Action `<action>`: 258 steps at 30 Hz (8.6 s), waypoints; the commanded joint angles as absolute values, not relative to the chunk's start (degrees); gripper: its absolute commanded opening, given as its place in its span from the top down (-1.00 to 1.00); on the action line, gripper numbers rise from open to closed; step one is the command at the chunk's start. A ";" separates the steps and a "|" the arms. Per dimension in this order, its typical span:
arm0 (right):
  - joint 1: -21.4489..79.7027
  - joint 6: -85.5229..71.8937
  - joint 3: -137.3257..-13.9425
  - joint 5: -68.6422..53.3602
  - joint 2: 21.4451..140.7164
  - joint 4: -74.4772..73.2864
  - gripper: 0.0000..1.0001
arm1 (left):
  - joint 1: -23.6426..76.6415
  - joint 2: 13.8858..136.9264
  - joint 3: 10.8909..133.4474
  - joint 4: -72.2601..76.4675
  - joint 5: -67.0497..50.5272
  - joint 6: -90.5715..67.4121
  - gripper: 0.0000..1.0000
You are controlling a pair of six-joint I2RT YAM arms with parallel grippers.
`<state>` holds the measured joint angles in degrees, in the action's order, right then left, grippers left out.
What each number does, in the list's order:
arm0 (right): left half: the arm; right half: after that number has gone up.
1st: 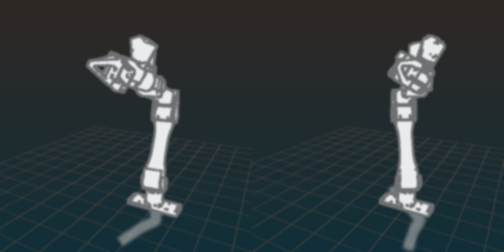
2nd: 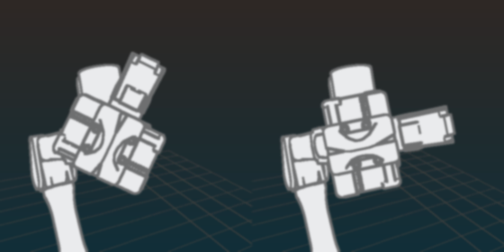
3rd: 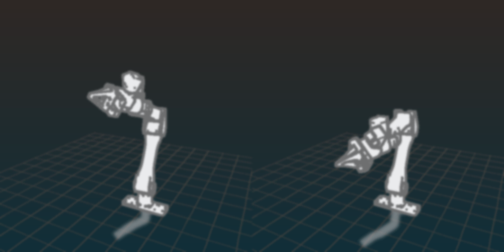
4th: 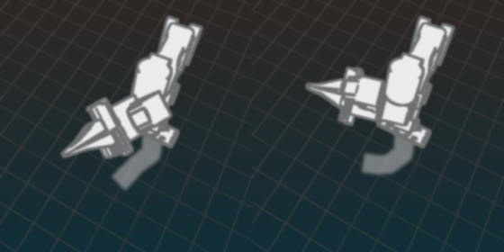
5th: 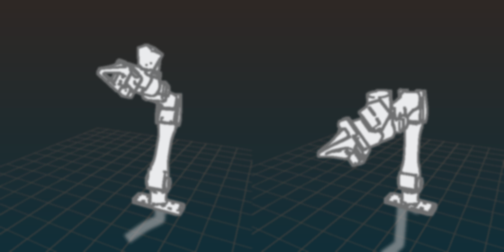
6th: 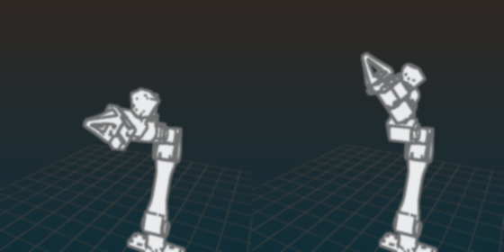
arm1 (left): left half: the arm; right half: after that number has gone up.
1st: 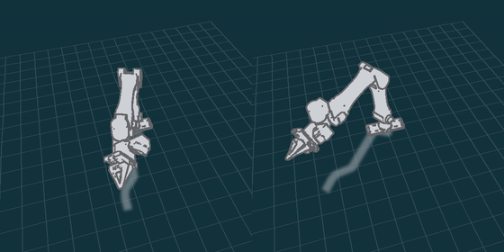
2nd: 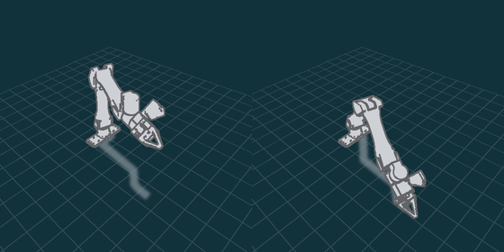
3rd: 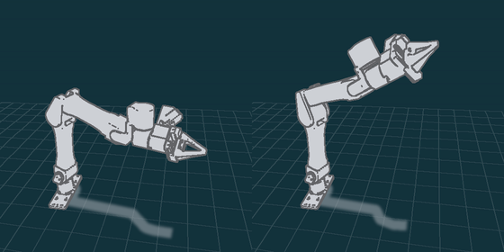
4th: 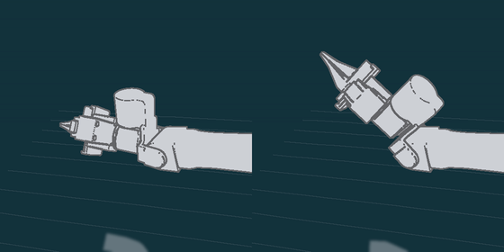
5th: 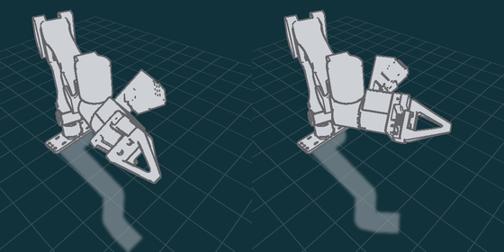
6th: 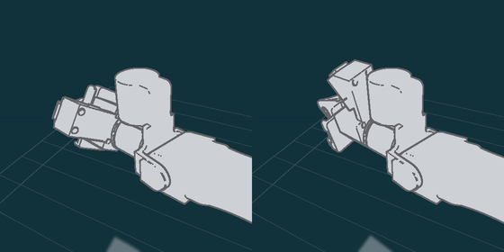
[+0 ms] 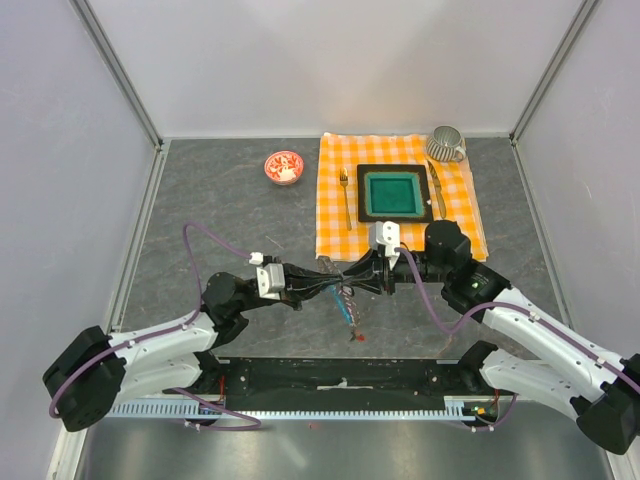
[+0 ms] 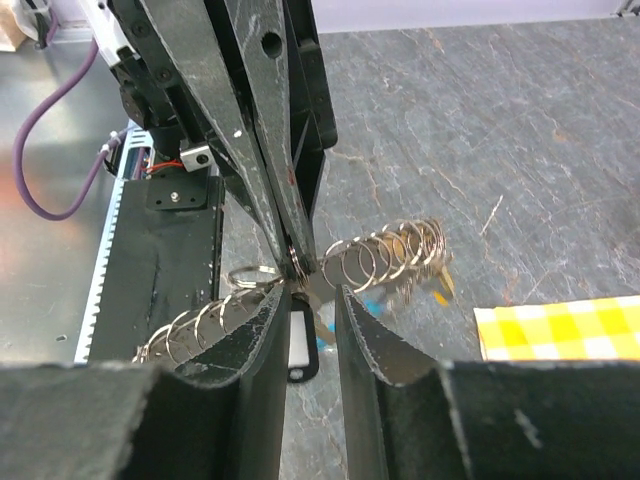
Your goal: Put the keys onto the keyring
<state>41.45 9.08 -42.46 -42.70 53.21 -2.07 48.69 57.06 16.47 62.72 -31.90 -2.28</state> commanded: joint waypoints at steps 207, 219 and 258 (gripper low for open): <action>42.10 4.75 -44.39 -40.16 51.41 2.37 0.23 | 50.10 54.14 14.15 71.54 -25.13 -6.33 0.96; 42.01 1.93 -42.80 -43.94 53.70 8.26 0.26 | 50.10 56.16 14.59 73.74 -26.19 -7.21 0.96; 41.84 2.55 -39.55 -38.41 53.44 5.71 0.21 | 50.10 53.44 14.24 71.37 -22.15 -5.71 0.96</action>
<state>41.52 1.78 -39.70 -39.29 54.41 5.17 49.65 54.22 12.73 66.30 -23.86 -7.84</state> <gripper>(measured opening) 0.398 0.022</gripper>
